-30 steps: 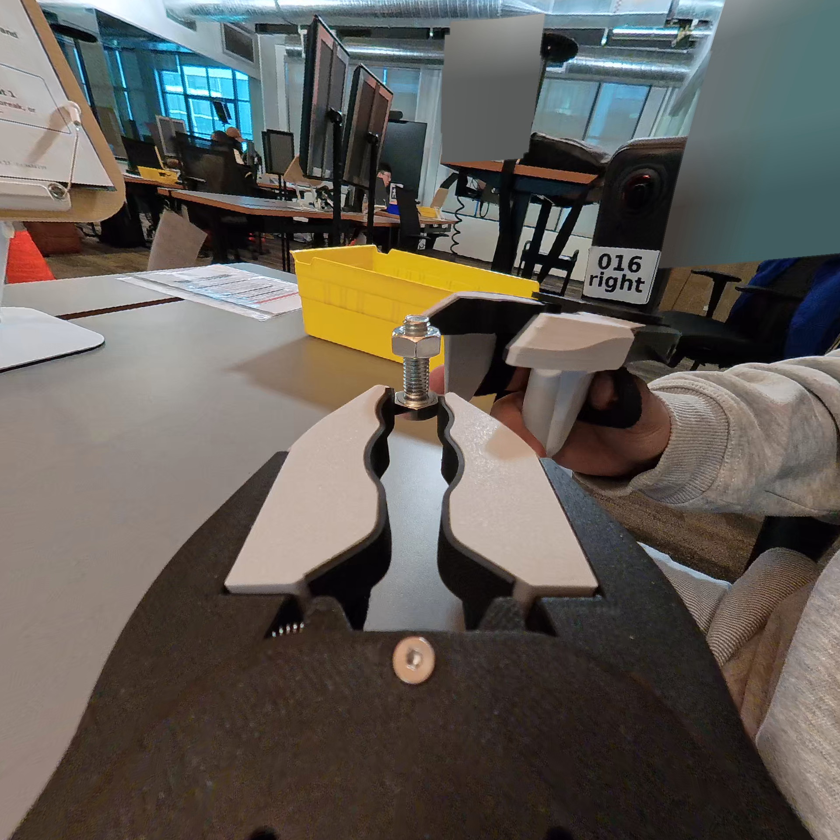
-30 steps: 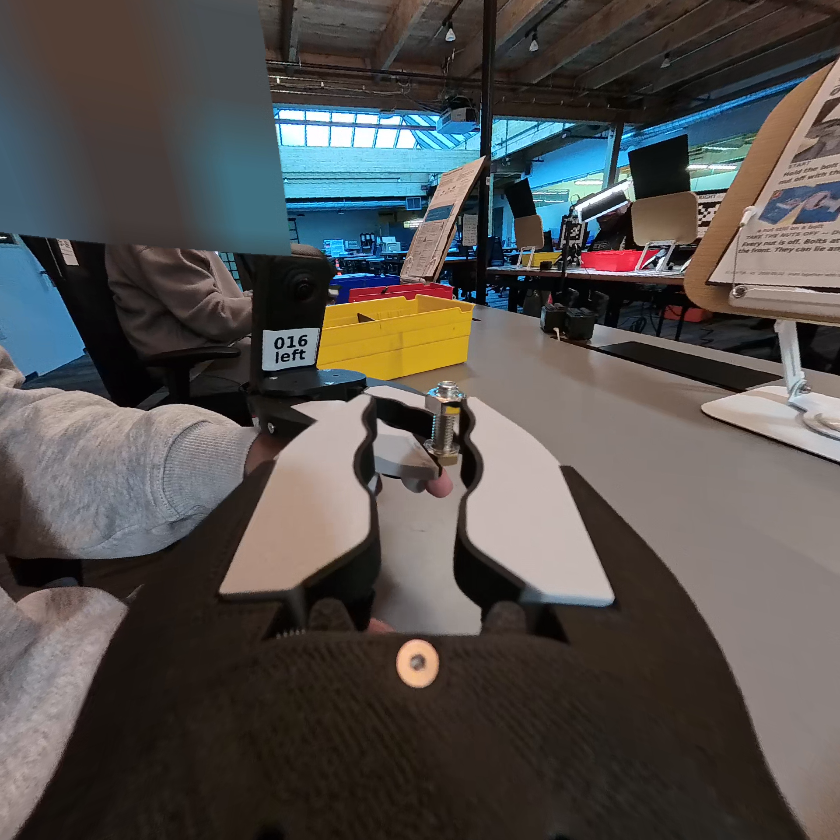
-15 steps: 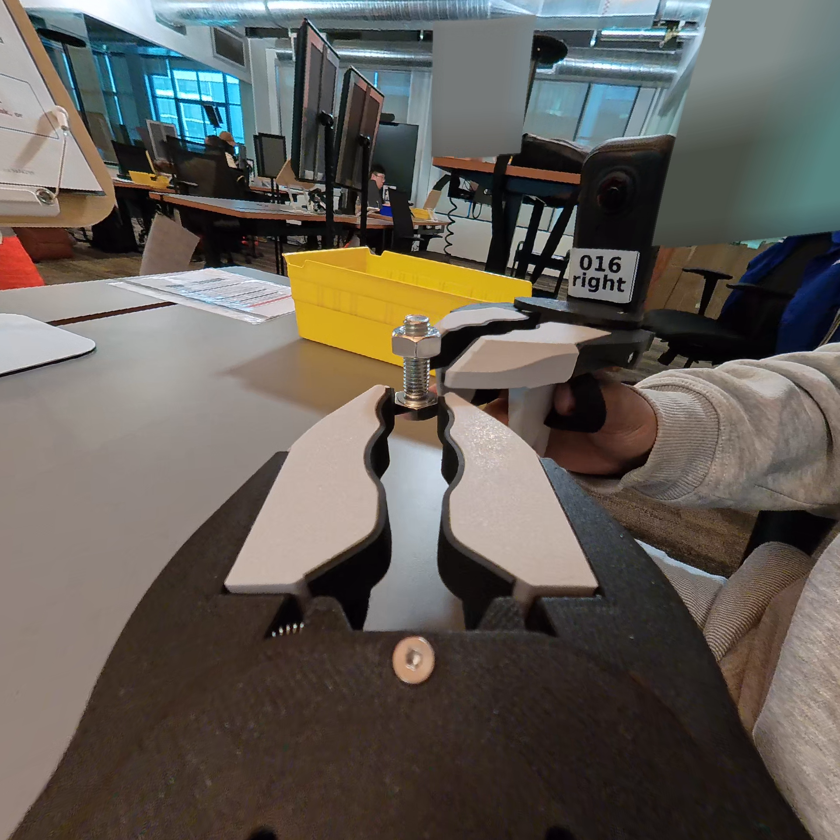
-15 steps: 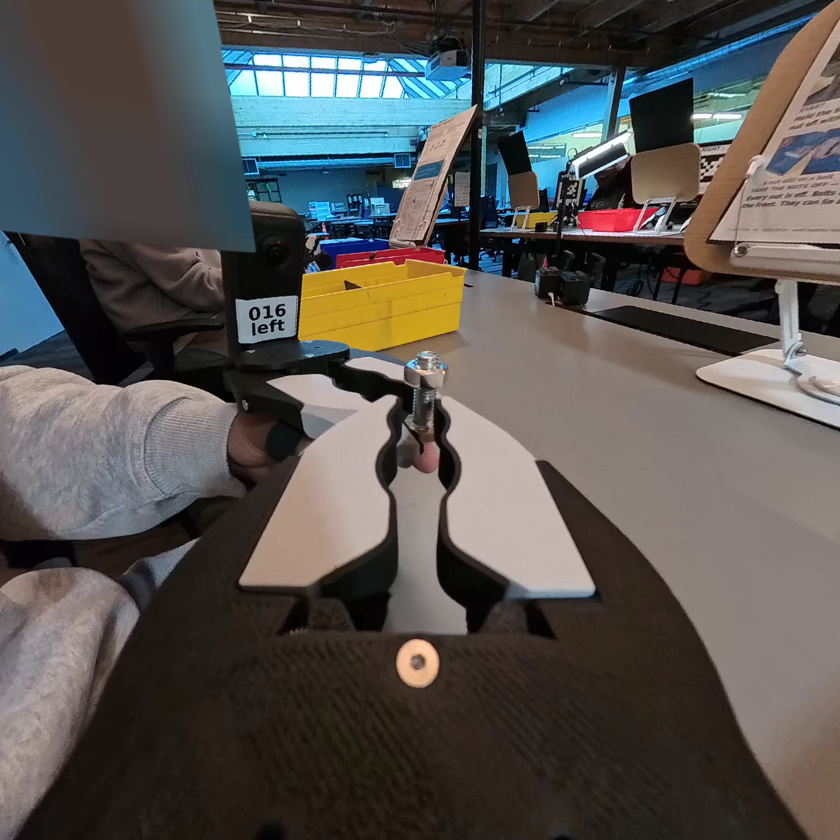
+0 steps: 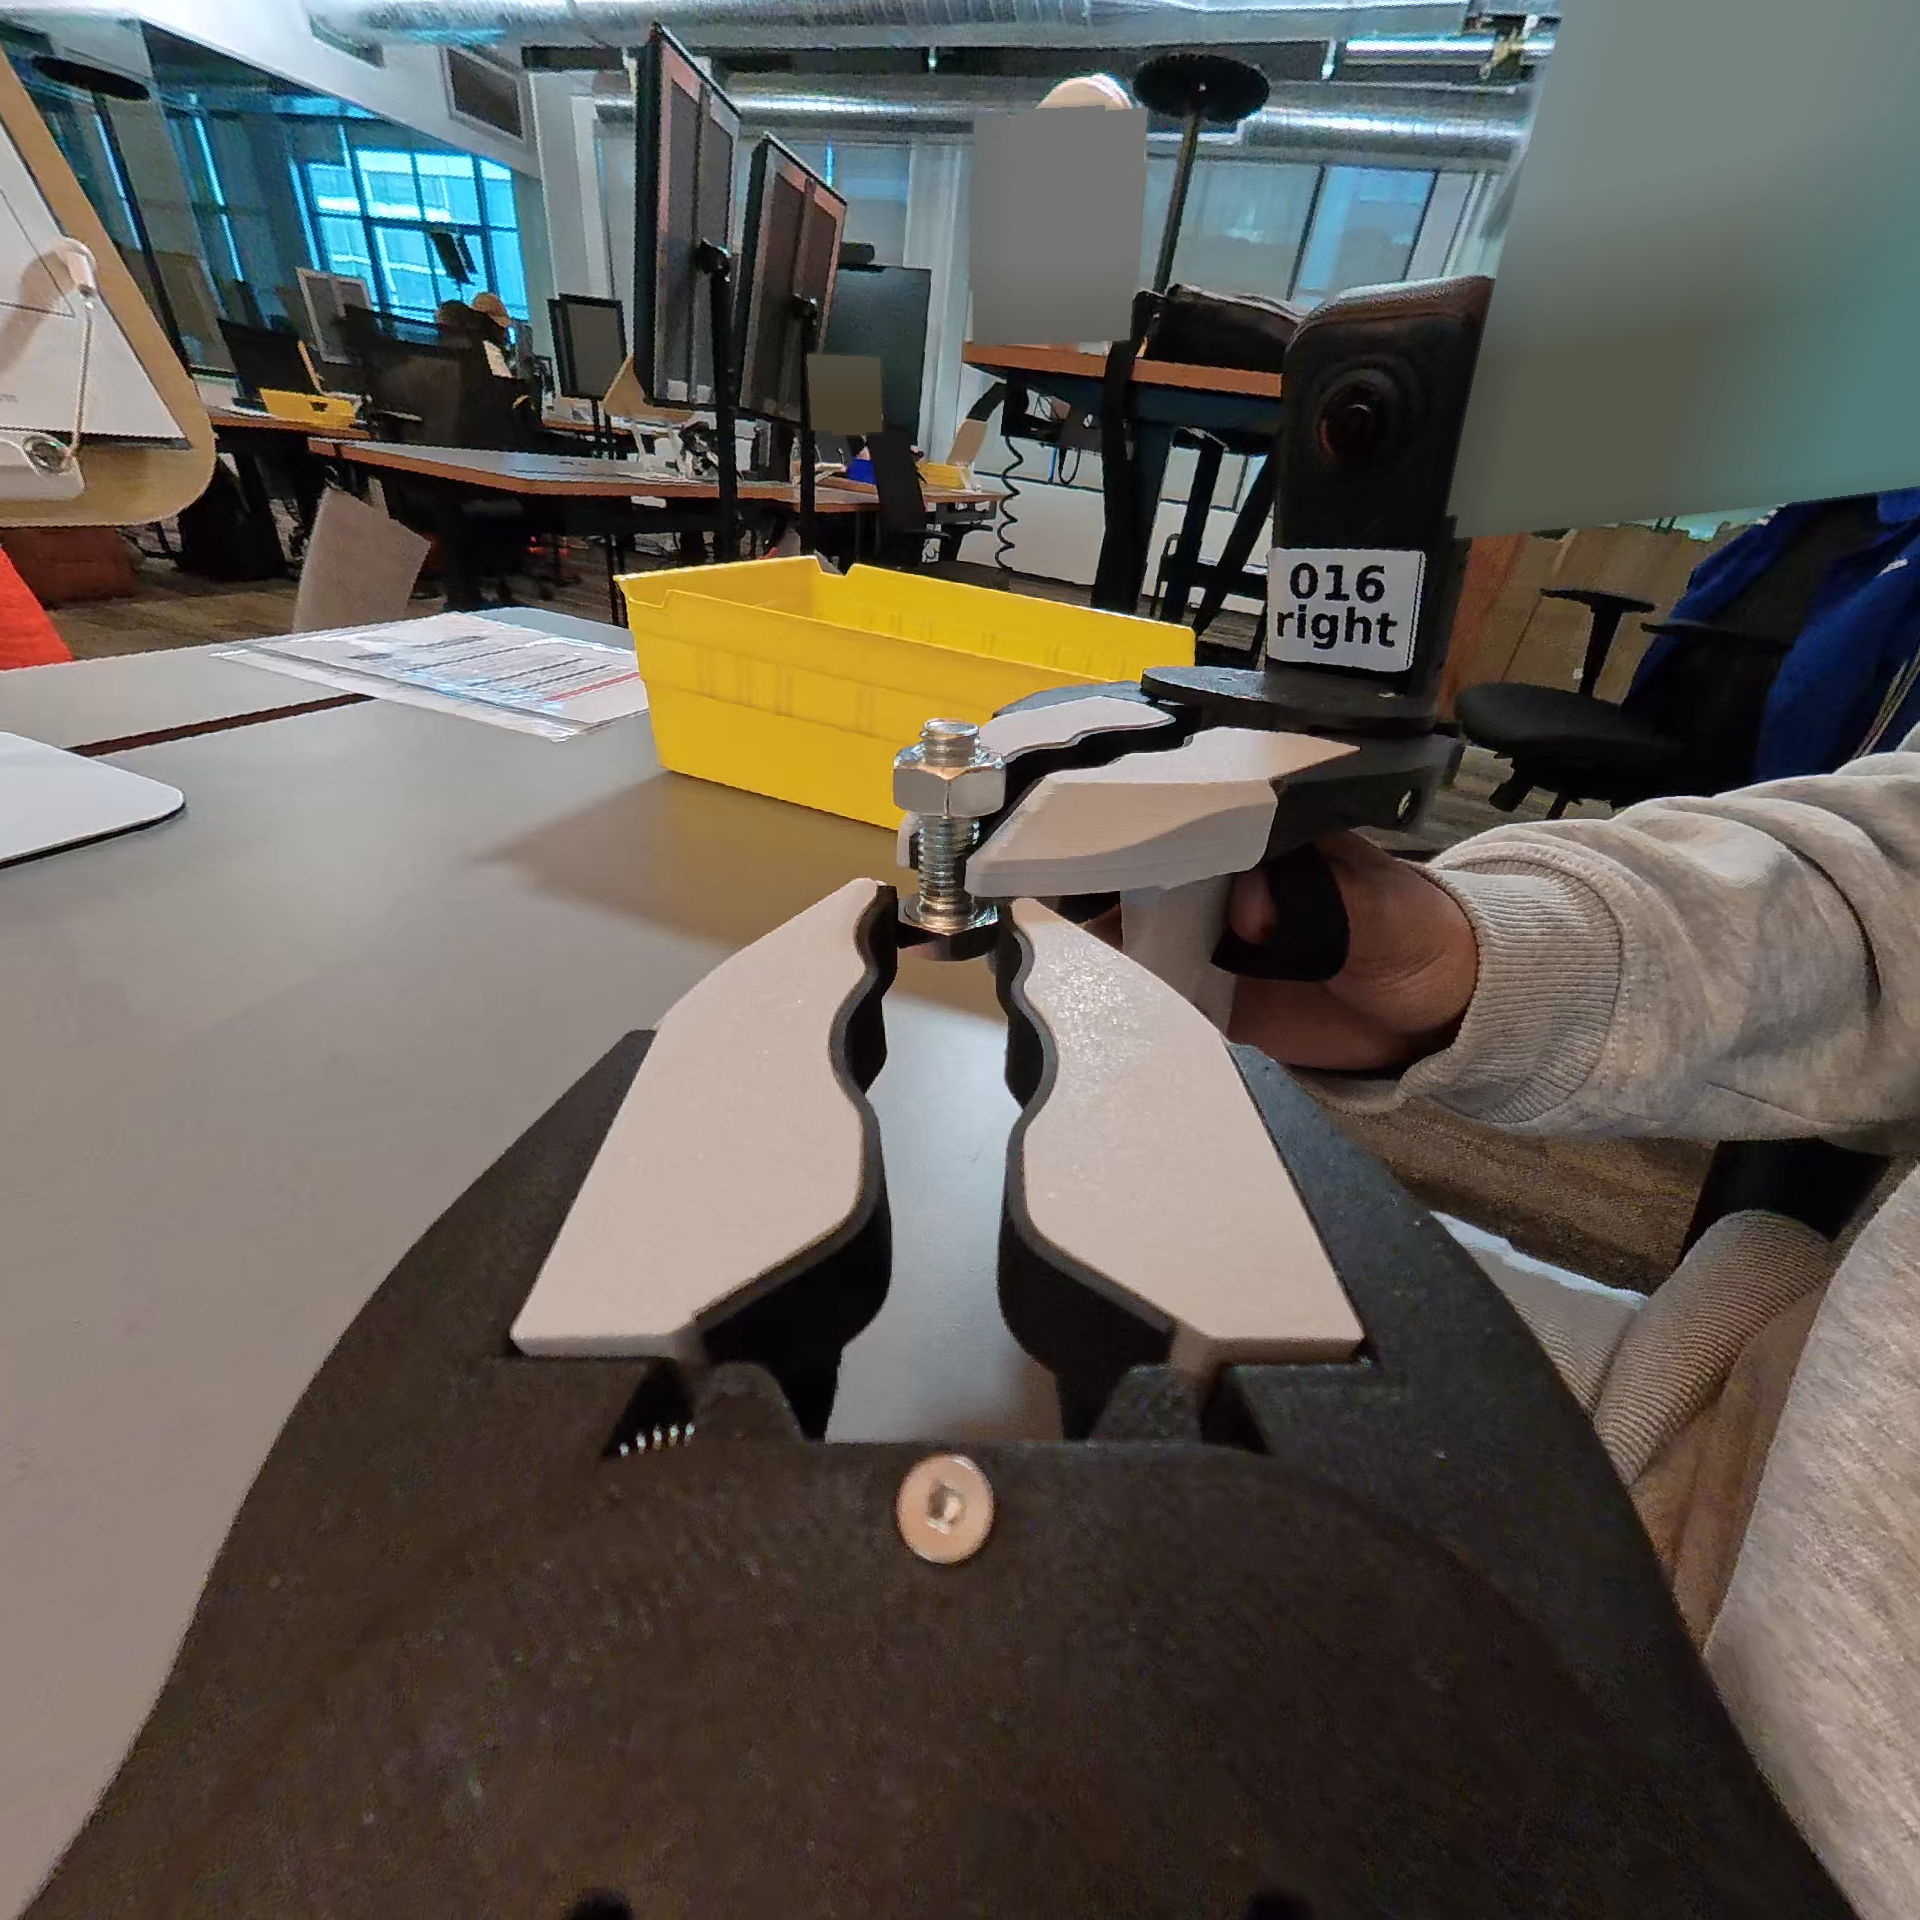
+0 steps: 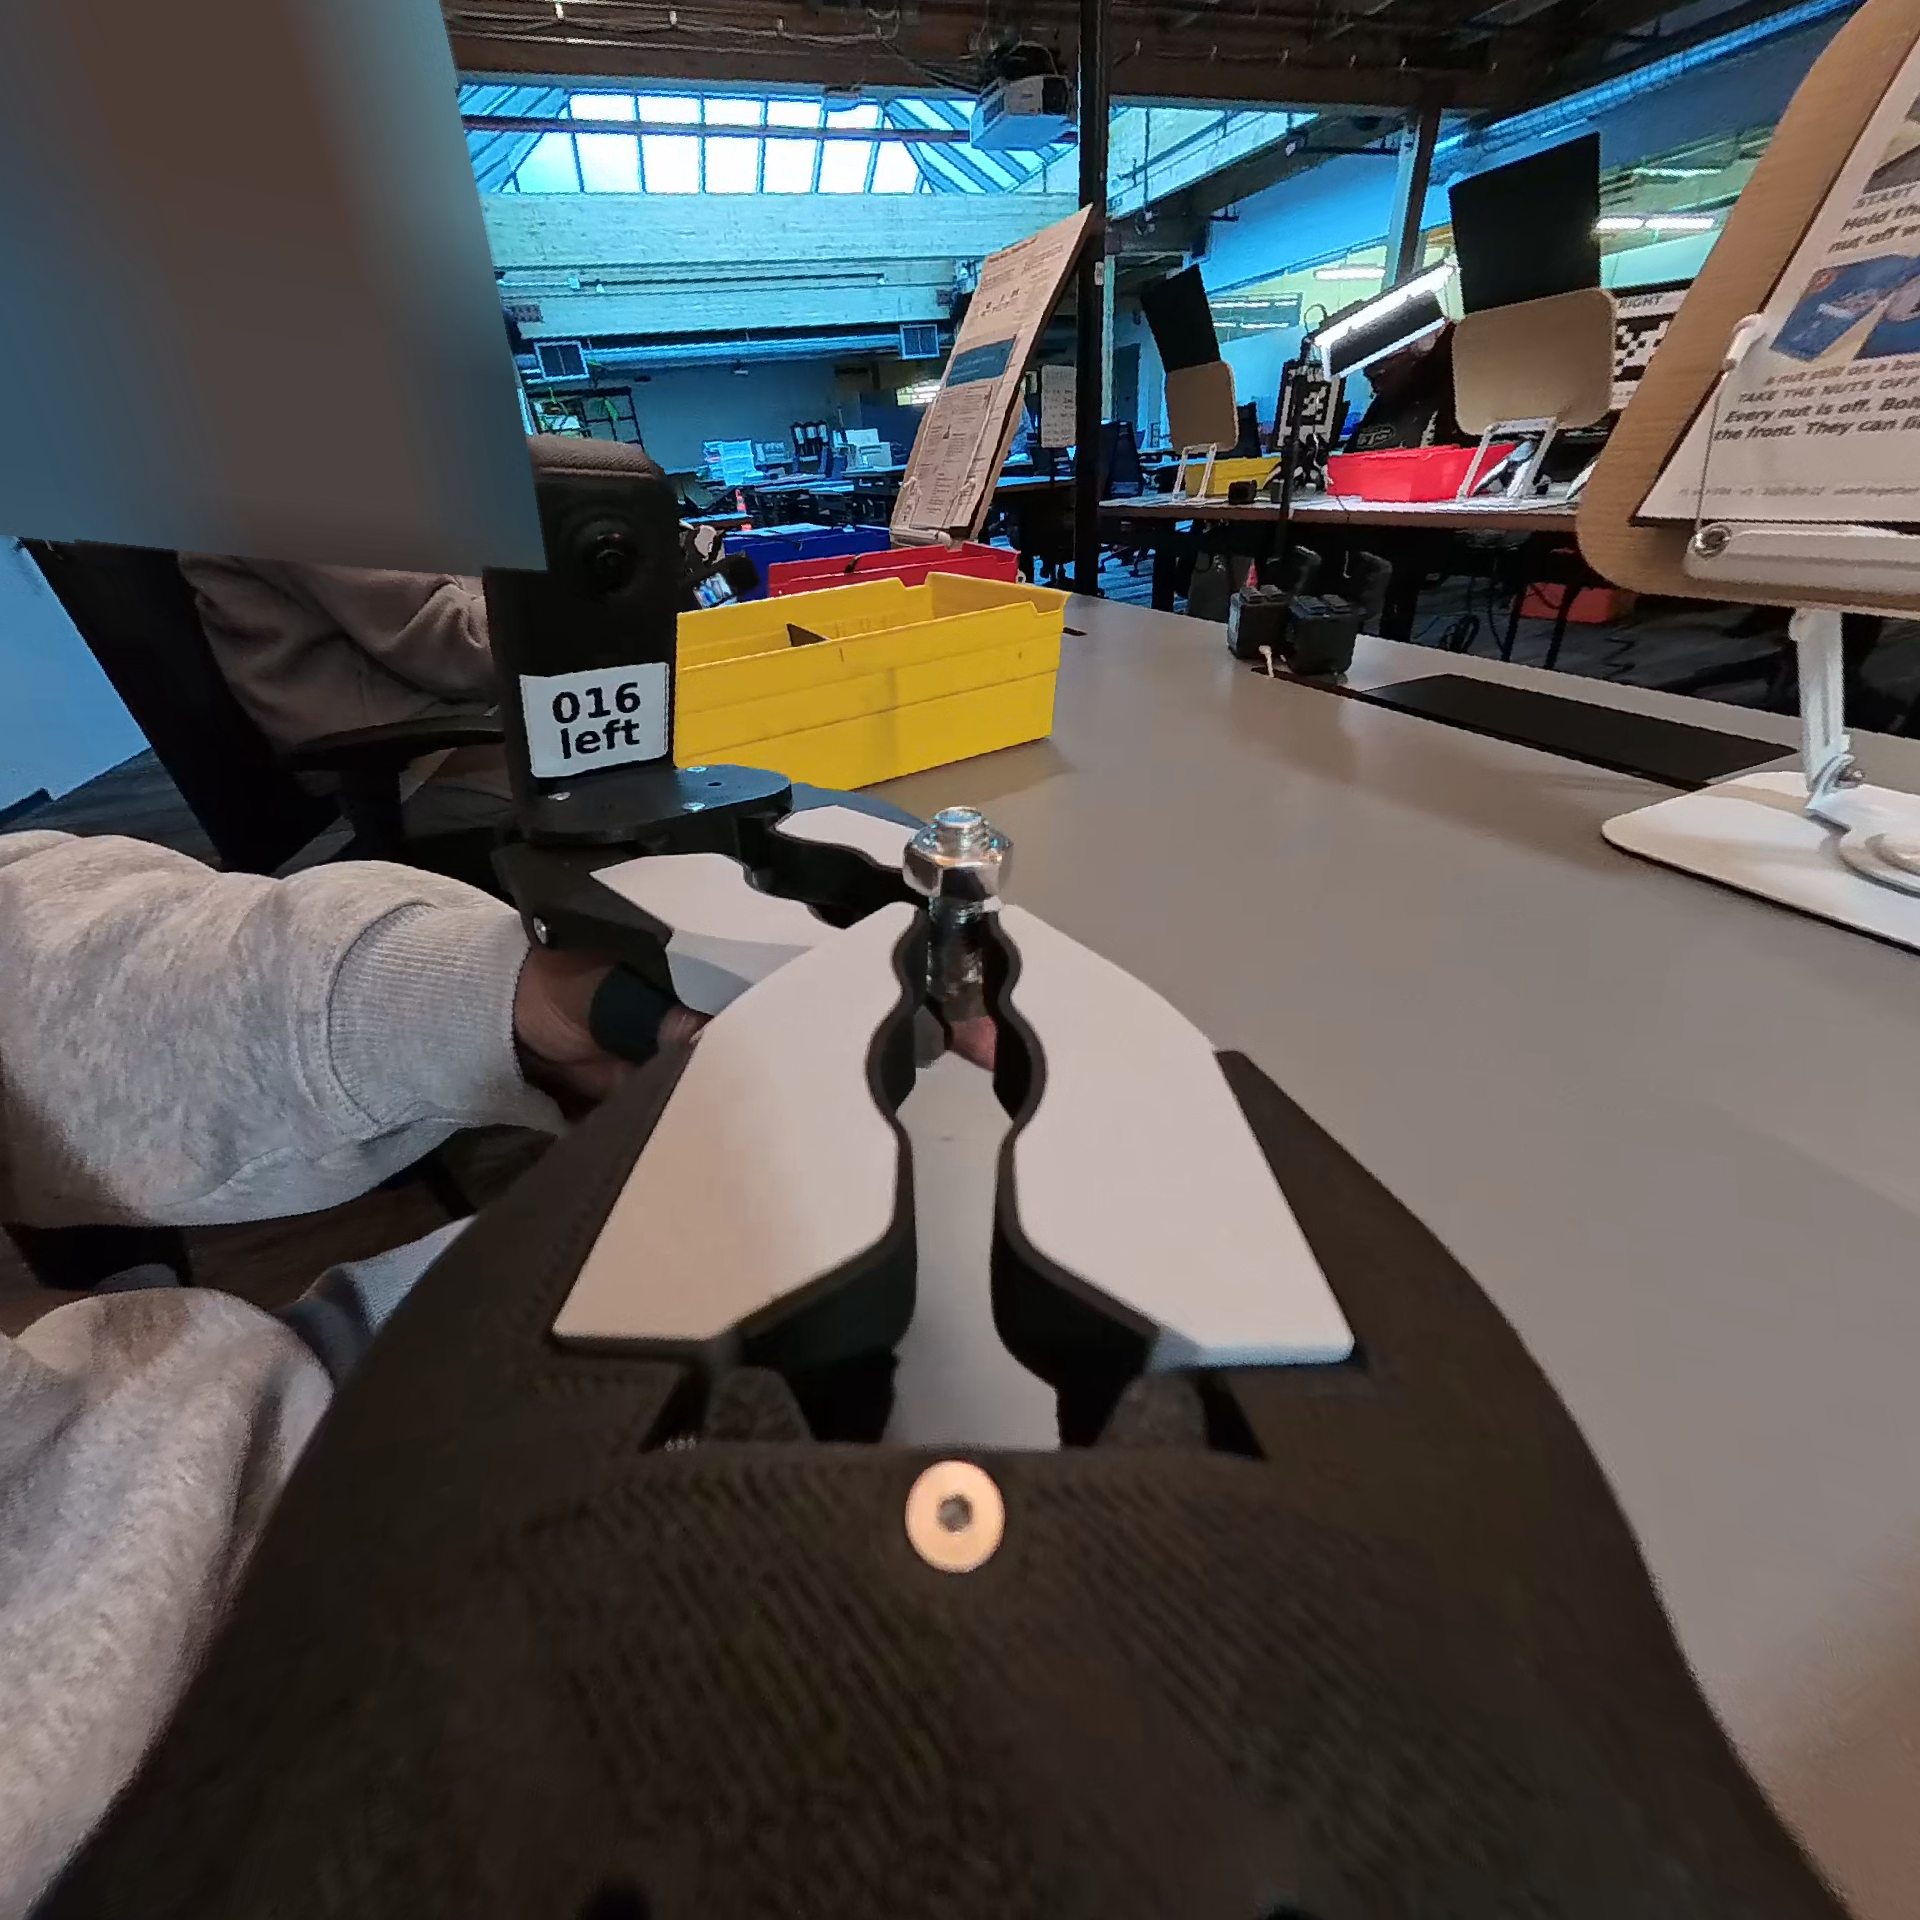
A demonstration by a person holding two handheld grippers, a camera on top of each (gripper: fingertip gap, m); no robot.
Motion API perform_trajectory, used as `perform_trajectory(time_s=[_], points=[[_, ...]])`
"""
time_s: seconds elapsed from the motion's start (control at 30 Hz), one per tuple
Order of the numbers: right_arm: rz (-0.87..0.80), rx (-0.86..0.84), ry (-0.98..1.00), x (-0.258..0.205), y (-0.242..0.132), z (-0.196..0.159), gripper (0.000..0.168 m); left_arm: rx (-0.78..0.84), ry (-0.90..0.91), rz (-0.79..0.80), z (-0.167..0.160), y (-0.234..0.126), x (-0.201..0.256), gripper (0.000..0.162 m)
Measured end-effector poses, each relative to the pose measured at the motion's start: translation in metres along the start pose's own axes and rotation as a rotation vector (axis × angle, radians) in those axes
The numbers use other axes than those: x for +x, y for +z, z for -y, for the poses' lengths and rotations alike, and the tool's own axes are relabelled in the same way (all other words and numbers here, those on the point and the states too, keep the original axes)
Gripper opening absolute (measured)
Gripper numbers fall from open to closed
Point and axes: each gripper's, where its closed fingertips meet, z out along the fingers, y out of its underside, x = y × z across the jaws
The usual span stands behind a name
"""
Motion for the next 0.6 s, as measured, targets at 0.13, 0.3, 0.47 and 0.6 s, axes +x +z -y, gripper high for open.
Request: perform_trajectory(time_s=[0.13,0.3,0.47,0.6], points=[[-0.011,-0.006,0.023,0.003,-0.002,0.002,0.01,0.008,-0.027,0.008,0.001,0.0,-0.003,0.024],[-0.12,0.096,-0.024,0.02,-0.023,0.039,0.01,0.001,-0.081,0.01,-0.001,-0.001,-0.008,0.037],[-0.363,0.166,-0.21,0.064,-0.09,0.119,0.01,-0.005,-0.063,0.016,-0.001,0.0,-0.006,0.036],[-0.649,-0.048,-0.2,0.139,-0.169,0.128,0.01,-0.004,-0.073,0.019,-0.001,0.0,-0.008,0.033]])
